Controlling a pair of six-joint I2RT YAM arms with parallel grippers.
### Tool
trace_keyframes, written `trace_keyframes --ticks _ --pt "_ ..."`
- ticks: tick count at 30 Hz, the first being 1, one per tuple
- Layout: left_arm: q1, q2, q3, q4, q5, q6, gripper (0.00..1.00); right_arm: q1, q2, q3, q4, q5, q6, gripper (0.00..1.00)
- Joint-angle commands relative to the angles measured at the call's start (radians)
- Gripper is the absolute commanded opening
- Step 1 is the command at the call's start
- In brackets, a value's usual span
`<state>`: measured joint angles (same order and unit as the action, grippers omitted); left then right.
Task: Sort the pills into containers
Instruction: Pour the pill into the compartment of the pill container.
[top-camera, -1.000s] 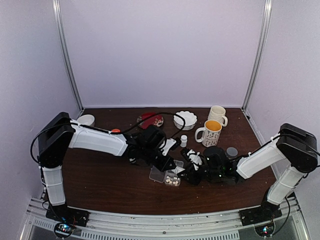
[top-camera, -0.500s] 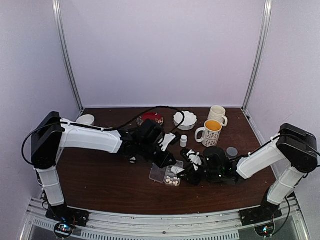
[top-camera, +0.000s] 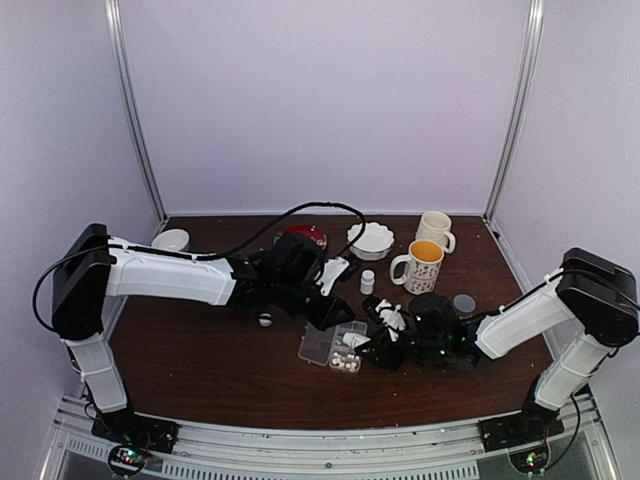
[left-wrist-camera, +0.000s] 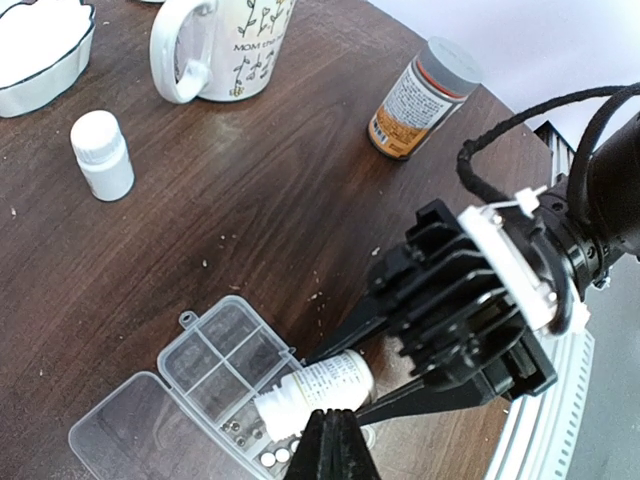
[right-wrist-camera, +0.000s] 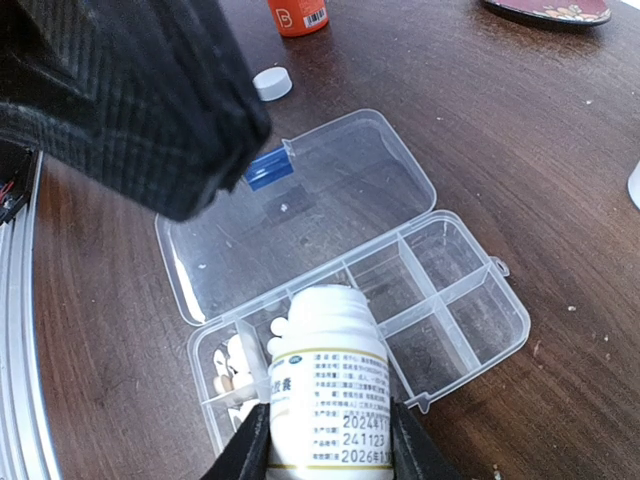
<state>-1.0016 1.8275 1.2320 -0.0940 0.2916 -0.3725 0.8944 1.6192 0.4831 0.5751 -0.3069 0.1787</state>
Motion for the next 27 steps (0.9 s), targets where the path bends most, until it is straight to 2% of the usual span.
trace_keyframes --ticks 1,27 --pt "-0.003 -0.019 -0.012 0.061 0.001 -0.006 0.0 0.0 -0.036 -0.023 0.04 0.004 -0.011 0.0" --pt "-0.003 0.049 0.03 0.078 0.039 -0.011 0.0 -0.013 -0.071 -0.098 0.074 0.026 -0.005 0.0"
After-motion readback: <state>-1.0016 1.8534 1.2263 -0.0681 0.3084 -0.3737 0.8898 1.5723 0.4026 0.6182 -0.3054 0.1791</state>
